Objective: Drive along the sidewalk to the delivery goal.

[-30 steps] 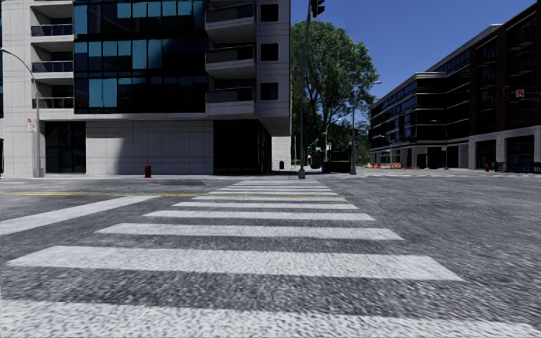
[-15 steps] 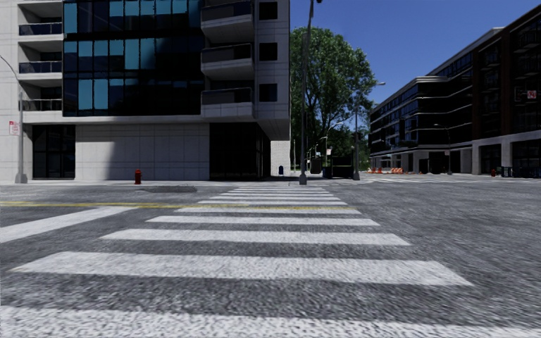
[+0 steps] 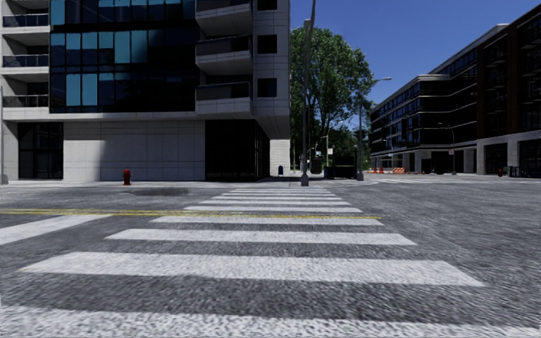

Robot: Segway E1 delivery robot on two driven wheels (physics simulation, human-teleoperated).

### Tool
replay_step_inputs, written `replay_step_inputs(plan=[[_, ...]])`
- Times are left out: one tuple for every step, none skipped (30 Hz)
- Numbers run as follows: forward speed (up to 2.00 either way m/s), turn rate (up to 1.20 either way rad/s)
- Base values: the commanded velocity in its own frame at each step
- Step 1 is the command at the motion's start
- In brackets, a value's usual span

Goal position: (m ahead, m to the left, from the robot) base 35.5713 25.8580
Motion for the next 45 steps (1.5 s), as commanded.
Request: replay_step_inputs(plan=[[1.94, 0.0], [1.94, 0.0], [1.94, 0.0], [1.94, 0.0], [1.94, 0.0], [1.94, 0.0], [1.94, 0.0], [1.94, 0.0], [1.94, 0.0], [1.94, 0.0], [1.94, 0.0], [1.94, 0.0], [1.94, 0.0], [1.94, 0.0], [1.94, 0.0], [1.94, 0.0], [1.94, 0.0], [1.94, 0.0], [1.94, 0.0], [1.94, 0.0], [1.94, 0.0], [1.94, 0.0], [1.94, 0.0], [1.94, 0.0], [1.94, 0.0], [1.94, 0.0], [1.94, 0.0], [1.94, 0.0], [1.94, 0.0], [1.94, 0.0], [1.94, 0.0], [1.93, 0.0], [1.93, 0.0], [1.93, 0.0], [1.93, 0.0], [1.93, 0.0], [1.93, 0.0], [1.93, 0.0], [1.93, 0.0], [1.93, 0.0], [1.93, 0.0], [1.93, 0.0], [1.93, 0.0], [1.93, 0.0], [1.93, 0.0]])
